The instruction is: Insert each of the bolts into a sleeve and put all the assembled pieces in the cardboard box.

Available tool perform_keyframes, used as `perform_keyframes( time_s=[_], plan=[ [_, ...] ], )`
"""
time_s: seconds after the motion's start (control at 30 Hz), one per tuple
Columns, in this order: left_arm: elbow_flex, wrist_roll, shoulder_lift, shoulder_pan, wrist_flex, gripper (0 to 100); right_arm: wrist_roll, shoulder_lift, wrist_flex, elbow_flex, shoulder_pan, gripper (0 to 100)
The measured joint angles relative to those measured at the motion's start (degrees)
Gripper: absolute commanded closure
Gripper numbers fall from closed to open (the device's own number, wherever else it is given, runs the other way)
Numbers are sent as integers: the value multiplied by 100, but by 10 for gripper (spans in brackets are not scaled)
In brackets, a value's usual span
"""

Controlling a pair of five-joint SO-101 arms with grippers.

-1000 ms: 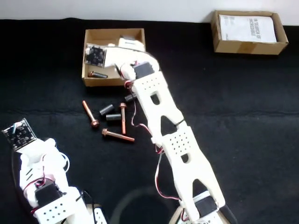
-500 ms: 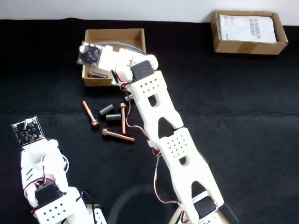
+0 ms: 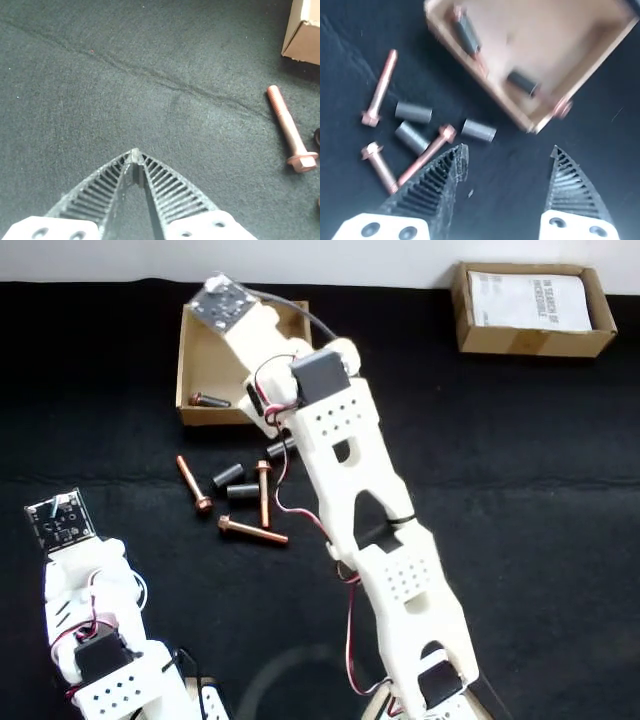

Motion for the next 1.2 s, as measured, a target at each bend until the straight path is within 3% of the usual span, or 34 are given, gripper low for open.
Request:
perform_keyframes(
  time_s=[0.13, 0.43, 0.57, 0.93, 1.2],
  plan=[
    [0, 0, 0, 0, 0, 990, 457, -141, 0, 914, -70, 765],
    [0, 0, 0, 0, 0, 990, 3147, -141, -809, 2022, -44, 765],
    [0, 0, 0, 0, 0, 990, 3859, -141, -1029, 2330, -9, 765],
    [0, 0, 0, 0, 0, 990, 4527, -62, -1925, 3165, 9, 765],
    [0, 0, 0, 0, 0, 990, 4536, 1169, -2207, 2259, 9, 765]
  ],
)
